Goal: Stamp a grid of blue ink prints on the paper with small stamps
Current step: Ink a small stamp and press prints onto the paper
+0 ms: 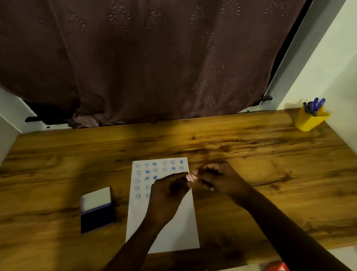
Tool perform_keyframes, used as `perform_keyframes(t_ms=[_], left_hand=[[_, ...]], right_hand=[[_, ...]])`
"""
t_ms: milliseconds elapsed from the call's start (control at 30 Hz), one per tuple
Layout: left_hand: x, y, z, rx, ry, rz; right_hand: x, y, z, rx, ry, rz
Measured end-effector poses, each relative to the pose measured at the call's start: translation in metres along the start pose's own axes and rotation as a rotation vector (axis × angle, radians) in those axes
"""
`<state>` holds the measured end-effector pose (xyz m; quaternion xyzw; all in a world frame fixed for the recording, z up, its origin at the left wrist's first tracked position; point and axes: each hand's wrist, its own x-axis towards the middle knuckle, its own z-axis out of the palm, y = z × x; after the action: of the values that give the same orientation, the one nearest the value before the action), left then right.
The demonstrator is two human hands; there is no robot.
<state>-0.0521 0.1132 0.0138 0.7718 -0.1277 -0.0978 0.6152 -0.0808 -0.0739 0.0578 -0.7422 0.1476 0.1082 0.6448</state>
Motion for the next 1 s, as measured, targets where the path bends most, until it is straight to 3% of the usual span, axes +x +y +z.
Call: perform_keyframes(t_ms=[133, 300, 533, 733, 1000], left_hand=[[-0.010, -0.001, -0.029, 0.004, 0.031, -0.023], [-0.017, -0.008, -0.071, 0.042, 0.065, -0.082], [-0.036, -0.023, -0.141, -0.066, 0.197, -0.204], [-0.055, -0.050, -0.209, -0.038, 0.398, -0.239], [-0.077, -0.077, -0.255, -0.019, 0.447, -0.251]], right_hand=[[0.004, -0.008, 0.028, 0.028, -0.046, -0.032], [0.017, -0.019, 0.066, -0.110, -0.115, -0.146], [0.040, -0.030, 0.120, -0.153, -0.177, -0.302], [0.053, -0.021, 0.191, -0.561, -0.183, -0.382], [0.054, 0.004, 0.270, -0.945, -0.253, -0.412]])
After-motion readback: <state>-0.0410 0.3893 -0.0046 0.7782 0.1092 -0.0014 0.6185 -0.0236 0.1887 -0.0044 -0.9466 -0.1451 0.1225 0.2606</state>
